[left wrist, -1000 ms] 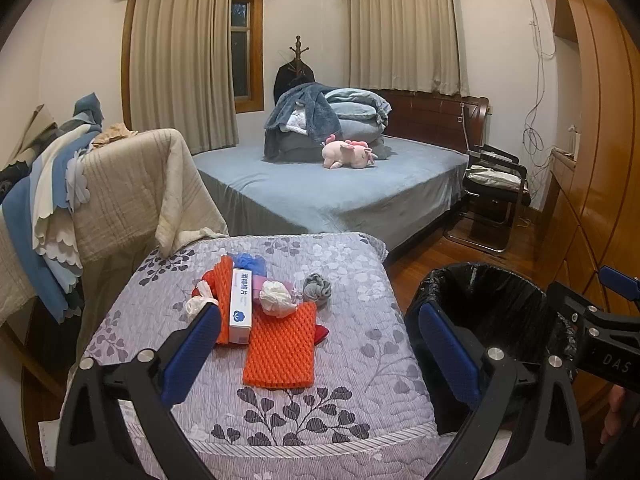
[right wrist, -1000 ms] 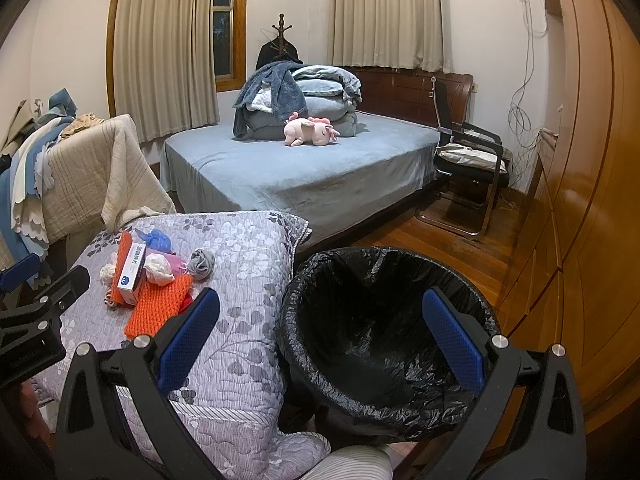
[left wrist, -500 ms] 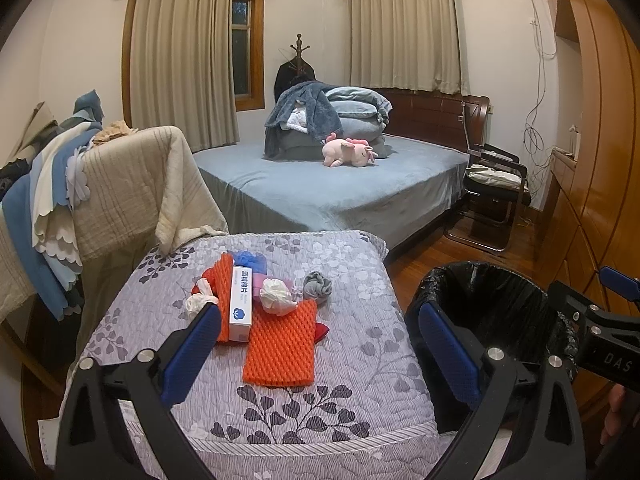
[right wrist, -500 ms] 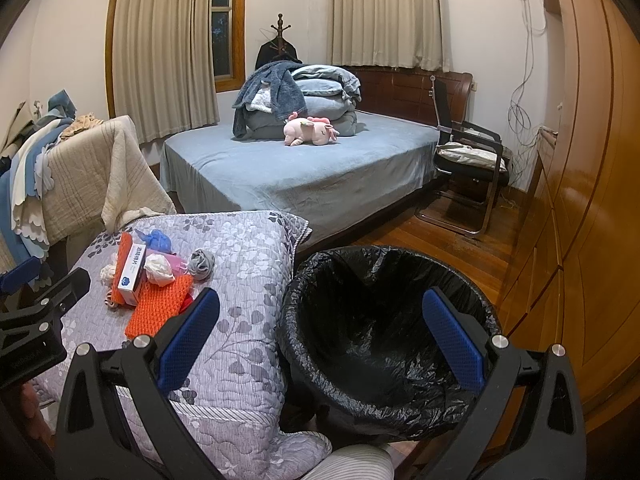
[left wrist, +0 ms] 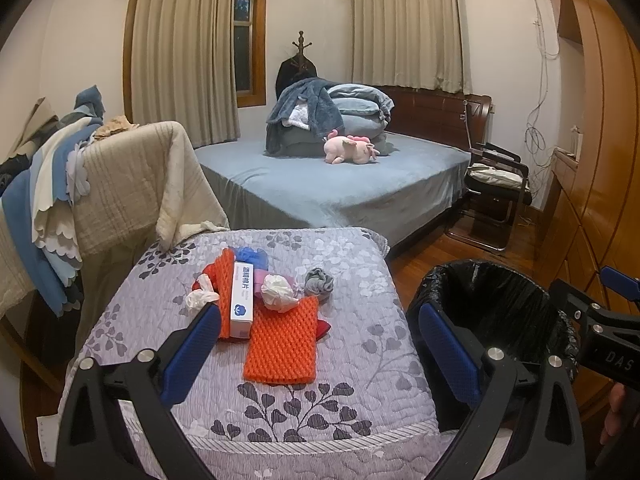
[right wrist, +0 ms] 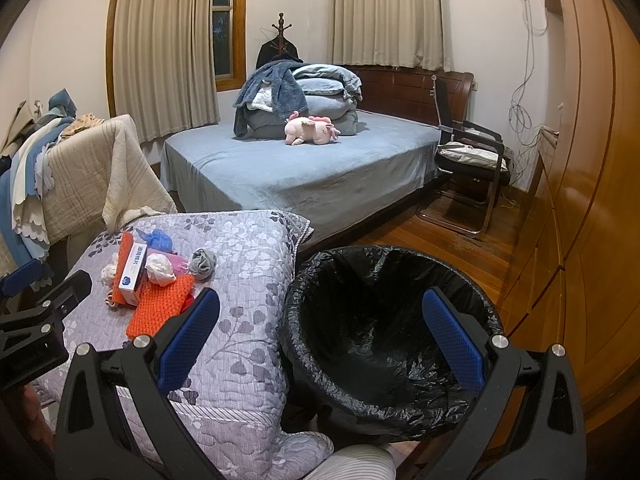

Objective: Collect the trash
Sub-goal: 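Move both tools down toward the white tissue balls on the quilt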

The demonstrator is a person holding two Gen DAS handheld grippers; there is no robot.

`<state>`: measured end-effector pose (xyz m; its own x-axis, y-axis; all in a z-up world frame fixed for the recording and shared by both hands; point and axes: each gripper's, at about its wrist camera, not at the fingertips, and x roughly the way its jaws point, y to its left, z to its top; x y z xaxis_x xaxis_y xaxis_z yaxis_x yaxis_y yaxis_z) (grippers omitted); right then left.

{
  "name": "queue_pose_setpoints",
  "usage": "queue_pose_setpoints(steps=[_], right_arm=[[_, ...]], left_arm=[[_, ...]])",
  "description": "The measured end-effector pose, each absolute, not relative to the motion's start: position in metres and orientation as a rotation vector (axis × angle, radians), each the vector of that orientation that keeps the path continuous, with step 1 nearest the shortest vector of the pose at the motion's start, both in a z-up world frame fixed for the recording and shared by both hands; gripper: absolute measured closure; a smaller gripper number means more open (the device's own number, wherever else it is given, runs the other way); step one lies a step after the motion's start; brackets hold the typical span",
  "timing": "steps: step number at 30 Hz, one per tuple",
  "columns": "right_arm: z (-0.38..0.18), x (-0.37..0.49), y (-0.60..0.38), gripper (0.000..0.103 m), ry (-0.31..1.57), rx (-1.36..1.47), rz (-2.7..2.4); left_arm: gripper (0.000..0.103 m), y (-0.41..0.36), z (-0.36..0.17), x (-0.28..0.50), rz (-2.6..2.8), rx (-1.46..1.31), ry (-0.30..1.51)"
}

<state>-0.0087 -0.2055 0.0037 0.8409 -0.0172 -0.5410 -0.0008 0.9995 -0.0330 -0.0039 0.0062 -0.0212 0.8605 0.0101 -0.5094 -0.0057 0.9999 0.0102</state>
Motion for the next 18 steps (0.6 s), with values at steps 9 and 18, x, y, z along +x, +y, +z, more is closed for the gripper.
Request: queue_pose_setpoints(steps=[9, 18], right_arm=[[0.001, -0.006, -0.195, 0.004, 0.570, -0.024, 0.006], [-0.028, 0.022, -0.153, 0.004, 0.596, -0.025, 0.066]], left_arm=[[0.006, 0.018, -0.018, 0.001, 0.015, -0.017, 0.542], [0.006, 0.083, -0.041, 0.012, 0.130, -0.058, 0.560]])
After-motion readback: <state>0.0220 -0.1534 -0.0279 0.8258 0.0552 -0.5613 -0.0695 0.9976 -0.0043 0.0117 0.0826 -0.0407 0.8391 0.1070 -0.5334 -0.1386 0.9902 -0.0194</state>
